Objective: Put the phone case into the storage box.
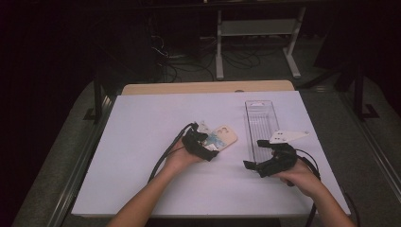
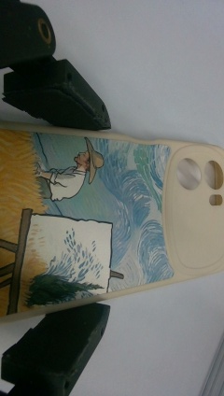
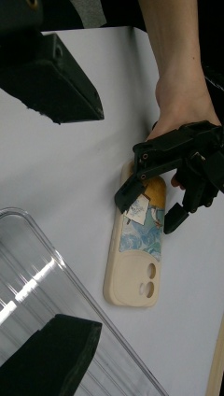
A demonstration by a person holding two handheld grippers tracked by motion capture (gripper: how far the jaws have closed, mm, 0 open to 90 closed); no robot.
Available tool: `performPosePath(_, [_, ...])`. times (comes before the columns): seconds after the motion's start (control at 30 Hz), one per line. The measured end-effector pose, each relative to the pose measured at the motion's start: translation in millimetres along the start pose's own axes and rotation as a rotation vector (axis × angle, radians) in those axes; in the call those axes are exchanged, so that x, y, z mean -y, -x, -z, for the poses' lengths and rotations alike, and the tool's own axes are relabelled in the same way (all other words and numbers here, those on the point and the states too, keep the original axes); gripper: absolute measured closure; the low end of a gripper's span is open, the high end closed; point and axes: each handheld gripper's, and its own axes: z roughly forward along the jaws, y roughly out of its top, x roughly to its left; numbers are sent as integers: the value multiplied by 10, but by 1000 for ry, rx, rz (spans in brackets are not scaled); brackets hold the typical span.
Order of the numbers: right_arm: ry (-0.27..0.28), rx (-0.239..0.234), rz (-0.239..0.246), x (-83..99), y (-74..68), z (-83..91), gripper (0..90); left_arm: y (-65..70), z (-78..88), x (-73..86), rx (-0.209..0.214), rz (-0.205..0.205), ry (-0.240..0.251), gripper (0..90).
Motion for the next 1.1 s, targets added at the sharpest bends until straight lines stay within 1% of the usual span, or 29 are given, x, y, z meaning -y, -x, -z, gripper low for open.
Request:
performPosePath(0.1, [0, 1, 2, 0, 1, -1, 7, -4, 3, -6, 1, 1, -3, 106])
performPosePath(0.17, [0, 2, 0, -1, 0, -2, 7, 1, -1, -8, 1, 12, 4, 109])
performPosePath(0.23, [1, 2, 1, -1, 3, -3, 7, -7, 0, -9, 1, 10, 4, 112])
performPosePath(0.33, [1, 1, 1, -1, 4, -1, 7, -24, 10, -8, 12, 6, -1, 114])
performPosePath(0.5, [1, 0, 0, 0, 3, 0, 7, -53, 34, -8, 25, 16, 1, 115])
performPosePath(0.6, [1, -1, 1, 0, 3, 0, 8, -88, 86, -14, 24, 17, 8, 114])
performPosePath(0.63, [0, -1, -1, 0, 1, 1, 7, -100, 109, -17, 32, 24, 14, 115])
performPosePath(0.7, [0, -1, 0, 0, 1, 1, 7, -122, 155, -23, 35, 27, 25, 115])
performPosePath(0.83, [0, 0, -1, 0, 0, 1, 7, -156, 266, -29, 51, 21, 34, 114])
performPosePath(0.87, [0, 0, 0, 0, 0, 1, 7, -152, 283, -31, 56, 30, 45, 114])
performPosePath(0.9, [1, -1, -2, -1, -1, 0, 8, -157, 314, -37, 59, 19, 32, 114])
performPosePath(0.93, [1, 0, -1, 0, -1, 0, 7, -155, 340, -43, 61, 16, 29, 114])
performPosePath(0.97, [-1, 0, 2, 0, 1, 1, 8, -163, 371, -49, 66, 4, 25, 114])
performPosePath(1.0, [-2, 0, 2, 0, 0, 2, 7, -163, 398, -53, 69, 3, 32, 114])
performPosePath(1.07, [-2, -1, 2, 0, 0, 2, 7, -184, 459, -65, 83, -28, 7, 114])
performPosePath(1.1, [-2, 0, 2, 0, 0, 1, 7, -176, 483, -72, 86, -27, 16, 114])
